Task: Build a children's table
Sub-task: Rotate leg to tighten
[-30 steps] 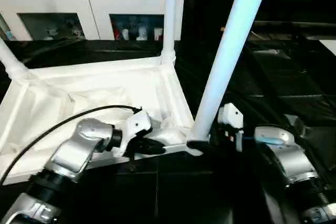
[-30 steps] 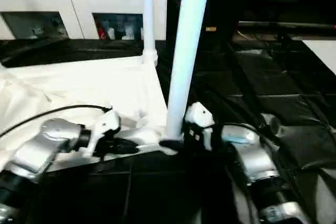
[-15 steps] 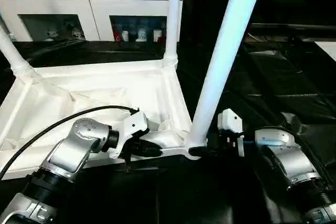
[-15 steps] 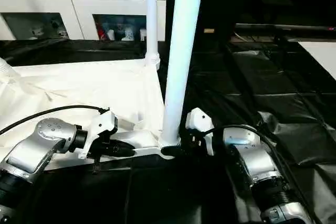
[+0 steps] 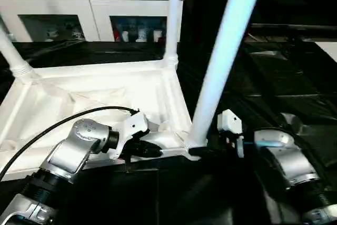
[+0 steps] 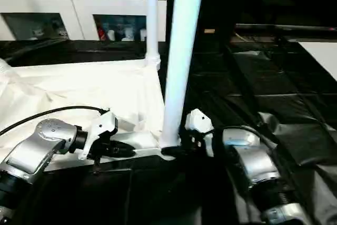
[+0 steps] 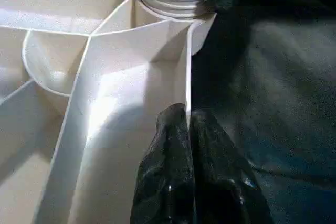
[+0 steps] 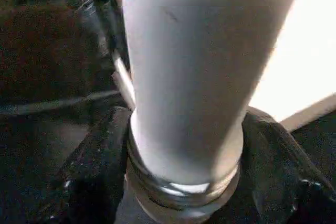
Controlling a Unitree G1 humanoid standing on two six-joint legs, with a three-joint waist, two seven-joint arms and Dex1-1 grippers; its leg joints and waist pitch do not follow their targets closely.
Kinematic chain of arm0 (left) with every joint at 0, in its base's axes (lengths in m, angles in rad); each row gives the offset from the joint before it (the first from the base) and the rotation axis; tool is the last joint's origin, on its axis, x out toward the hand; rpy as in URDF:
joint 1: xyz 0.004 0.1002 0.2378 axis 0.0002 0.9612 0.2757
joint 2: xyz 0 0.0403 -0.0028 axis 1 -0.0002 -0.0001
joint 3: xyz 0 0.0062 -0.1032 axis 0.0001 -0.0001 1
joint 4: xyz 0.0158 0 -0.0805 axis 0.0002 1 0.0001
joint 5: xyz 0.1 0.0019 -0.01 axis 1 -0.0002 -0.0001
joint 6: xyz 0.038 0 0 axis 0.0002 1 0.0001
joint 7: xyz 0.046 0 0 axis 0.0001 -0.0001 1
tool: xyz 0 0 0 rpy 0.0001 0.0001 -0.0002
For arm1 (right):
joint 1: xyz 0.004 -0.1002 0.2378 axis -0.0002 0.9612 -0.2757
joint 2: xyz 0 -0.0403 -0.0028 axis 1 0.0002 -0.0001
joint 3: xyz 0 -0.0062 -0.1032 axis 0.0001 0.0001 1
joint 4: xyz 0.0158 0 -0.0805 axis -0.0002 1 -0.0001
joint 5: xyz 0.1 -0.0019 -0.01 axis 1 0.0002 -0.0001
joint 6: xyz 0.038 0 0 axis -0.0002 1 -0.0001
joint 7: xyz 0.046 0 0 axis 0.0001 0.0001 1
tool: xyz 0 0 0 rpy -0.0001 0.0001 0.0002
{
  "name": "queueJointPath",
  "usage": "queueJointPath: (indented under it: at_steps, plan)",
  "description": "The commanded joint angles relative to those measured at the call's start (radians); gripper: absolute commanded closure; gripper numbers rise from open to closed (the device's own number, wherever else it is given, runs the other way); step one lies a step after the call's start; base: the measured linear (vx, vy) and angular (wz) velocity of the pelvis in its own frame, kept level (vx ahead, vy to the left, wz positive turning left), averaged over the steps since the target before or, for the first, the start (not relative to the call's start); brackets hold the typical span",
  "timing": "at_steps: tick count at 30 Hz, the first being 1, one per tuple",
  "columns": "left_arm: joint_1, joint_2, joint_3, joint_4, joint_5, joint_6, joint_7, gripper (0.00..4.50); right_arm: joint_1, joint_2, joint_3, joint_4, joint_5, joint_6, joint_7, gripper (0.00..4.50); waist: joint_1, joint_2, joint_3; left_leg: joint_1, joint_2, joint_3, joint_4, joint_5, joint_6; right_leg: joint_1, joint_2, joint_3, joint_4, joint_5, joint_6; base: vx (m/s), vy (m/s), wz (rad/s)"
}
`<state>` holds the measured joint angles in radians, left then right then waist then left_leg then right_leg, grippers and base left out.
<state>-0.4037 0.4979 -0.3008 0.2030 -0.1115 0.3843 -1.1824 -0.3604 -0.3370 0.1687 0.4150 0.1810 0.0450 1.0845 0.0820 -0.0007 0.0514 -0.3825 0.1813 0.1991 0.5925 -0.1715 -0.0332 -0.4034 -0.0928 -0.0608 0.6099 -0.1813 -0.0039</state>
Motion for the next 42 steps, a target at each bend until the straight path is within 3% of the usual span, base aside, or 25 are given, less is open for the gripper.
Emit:
queueJointPath:
  at_steps: [1, 4, 7, 9, 12, 13, 16, 18, 19, 20, 21, 22, 28, 31, 34, 36, 39, 40, 42]
  plan:
    - [-0.017, -0.074, -0.004, 0.025, 0.004, -0.018, 0.086, 4.50, -0.033, 0.082, -0.068, 0.039, 0.057, 0.043, -0.159, 1.81, 0.001, -0.004, -0.059, 0.023, 0.049, -0.027, -0.079, -0.292, 0.000, 0.039, -0.059, 0.043, -0.078, -0.297, -0.212, 0.000, 0.000, 0.00]
    - [-0.026, -0.148, -0.001, 0.056, 0.032, 0.018, 0.207, 4.50, -0.037, 0.163, -0.084, 0.078, 0.038, 0.042, -0.302, 1.82, -0.003, -0.001, -0.057, 0.027, 0.049, -0.029, -0.082, -0.322, -0.026, 0.033, -0.059, 0.043, -0.085, -0.344, -0.190, 0.000, 0.000, 0.00]
    - [-0.036, -0.249, -0.008, 0.094, 0.073, 0.073, 0.362, 4.50, -0.046, 0.284, -0.118, 0.116, 0.023, 0.071, -0.519, 1.82, -0.012, -0.001, -0.058, 0.021, 0.049, -0.032, -0.087, -0.324, -0.038, 0.035, -0.057, 0.043, -0.083, -0.345, -0.178, 0.000, 0.000, 0.00]
    - [-0.043, -0.286, -0.003, 0.113, 0.081, 0.090, 0.414, 4.50, -0.051, 0.315, -0.121, 0.136, 0.000, 0.075, -0.592, 1.82, -0.018, 0.000, -0.057, 0.028, 0.047, -0.032, -0.085, -0.355, -0.047, 0.029, -0.058, 0.042, -0.090, -0.369, -0.176, 0.000, 0.000, 0.00]
    - [-0.059, -0.346, 0.003, 0.150, 0.091, 0.110, 0.481, 4.50, -0.058, 0.358, -0.112, 0.166, -0.050, 0.065, -0.688, 1.82, -0.020, -0.004, -0.050, 0.032, 0.043, -0.032, -0.085, -0.394, -0.047, 0.023, -0.059, 0.041, -0.103, -0.451, -0.147, 0.000, 0.000, 0.00]
    - [-0.081, -0.403, 0.019, 0.193, 0.096, 0.123, 0.538, 4.50, -0.071, 0.401, -0.120, 0.193, -0.065, 0.069, -0.757, 1.83, -0.024, -0.006, -0.046, 0.034, 0.039, -0.036, -0.086, -0.430, -0.049, 0.021, -0.060, 0.037, -0.114, -0.547, -0.109, 0.000, 0.000, 0.00]
    - [-0.105, -0.430, 0.022, 0.228, 0.109, 0.130, 0.573, 4.50, -0.080, 0.413, -0.084, 0.191, -0.097, 0.052, -0.756, 1.83, -0.022, -0.005, -0.045, 0.049, 0.038, -0.041, -0.083, -0.478, -0.052, 0.011, -0.061, 0.032, -0.129, -0.620, -0.073, 0.000, 0.000, 0.00]
    - [-0.112, -0.439, 0.021, 0.238, 0.116, 0.136, 0.584, 4.50, -0.083, 0.409, -0.047, 0.189, -0.147, 0.023, -0.763, 1.83, -0.025, -0.001, -0.048, 0.048, 0.040, -0.046, -0.093, -0.494, -0.051, 0.020, -0.060, 0.026, -0.133, -0.606, -0.059, 0.000, 0.000, 0.00]
    - [-0.114, -0.441, 0.022, 0.240, 0.118, 0.138, 0.587, 4.50, -0.081, 0.407, -0.032, 0.184, -0.160, -0.003, -0.749, 1.83, -0.024, 0.003, -0.051, 0.045, 0.043, -0.047, -0.100, -0.481, -0.051, 0.024, -0.060, 0.028, -0.130, -0.557, -0.068, 0.000, 0.000, 0.00]
    - [-0.115, -0.440, 0.022, 0.240, 0.119, 0.141, 0.585, 4.50, -0.078, 0.409, -0.033, 0.179, -0.153, -0.011, -0.737, 1.48, -0.025, 0.002, -0.053, 0.045, 0.043, -0.047, -0.101, -0.473, -0.050, 0.026, -0.060, 0.029, -0.128, -0.531, -0.075, 0.000, 0.000, 0.00]
    - [-0.114, -0.434, 0.019, 0.235, 0.120, 0.143, 0.576, 4.50, -0.072, 0.407, -0.034, 0.167, -0.140, -0.026, -0.715, 1.27, -0.025, 0.001, -0.055, 0.036, 0.044, -0.047, -0.105, -0.447, -0.043, 0.033, -0.059, 0.031, -0.122, -0.475, -0.090, 0.000, 0.000, 0.00]
    - [-0.113, -0.428, 0.017, 0.234, 0.124, 0.143, 0.565, 4.50, -0.069, 0.406, -0.039, 0.161, -0.134, -0.035, -0.704, 1.13, -0.023, 0.002, -0.054, 0.036, 0.045, -0.044, -0.105, -0.436, -0.038, 0.031, -0.060, 0.033, -0.120, -0.445, -0.102, 0.000, 0.000, 0.00]
    - [-0.083, -0.344, -0.038, 0.193, 0.148, 0.139, 0.459, 4.50, -0.070, 0.353, -0.077, 0.136, -0.110, -0.064, -0.628, 0.65, -0.022, 0.000, -0.054, 0.032, 0.043, -0.040, -0.103, -0.413, -0.017, 0.035, -0.063, 0.038, -0.118, -0.435, -0.121, 0.000, 0.000, 0.00]
    - [-0.074, -0.313, -0.049, 0.173, 0.151, 0.141, 0.426, 4.50, -0.074, 0.310, -0.080, 0.112, -0.095, -0.054, -0.537, 0.31, -0.022, -0.001, -0.057, 0.027, 0.047, -0.038, -0.102, -0.364, -0.007, 0.042, -0.062, 0.038, -0.109, -0.358, -0.144, 0.000, 0.000, 0.00]
    - [-0.062, -0.249, -0.073, 0.143, 0.155, 0.110, 0.347, 4.50, -0.072, 0.208, -0.055, 0.069, -0.092, -0.065, -0.391, 0.31, -0.018, -0.001, -0.061, 0.026, 0.048, -0.034, -0.097, -0.322, 0.010, 0.048, -0.059, 0.038, -0.101, -0.298, -0.168, 0.000, 0.000, 0.00]
    - [-0.055, -0.199, -0.083, 0.123, 0.148, 0.106, 0.289, 4.50, -0.062, 0.137, -0.062, 0.027, -0.042, -0.048, -0.254, 0.31, -0.019, -0.002, -0.061, 0.023, 0.048, -0.031, -0.095, -0.298, 0.026, 0.050, -0.060, 0.039, -0.096, -0.265, -0.181, 0.000, 0.000, 0.00]
    - [-0.045, -0.142, -0.095, 0.093, 0.135, 0.084, 0.210, 4.50, -0.047, 0.068, -0.067, -0.026, 0.009, -0.006, -0.129, 0.31, -0.011, -0.002, -0.062, 0.030, 0.049, -0.027, -0.089, -0.266, 0.048, 0.048, -0.058, 0.040, -0.094, -0.234, -0.202, 0.000, 0.000, 0.00]
    - [-0.034, -0.101, -0.109, 0.065, 0.126, 0.071, 0.149, 4.50, -0.036, 0.029, -0.056, -0.050, 0.016, -0.004, -0.069, 0.31, -0.007, -0.002, -0.066, 0.027, 0.050, -0.028, -0.088, -0.238, 0.054, 0.054, -0.059, 0.039, -0.087, -0.200, -0.213, 0.000, 0.000, 0.00]
    - [-0.021, -0.066, -0.118, 0.033, 0.111, 0.068, 0.091, 4.50, -0.030, 0.004, -0.052, -0.055, 0.017, -0.003, -0.034, 0.31, -0.006, 0.001, -0.064, 0.026, 0.052, -0.027, -0.087, -0.211, 0.064, 0.052, -0.056, 0.038, -0.080, -0.154, -0.229, 0.000, 0.000, 0.00]
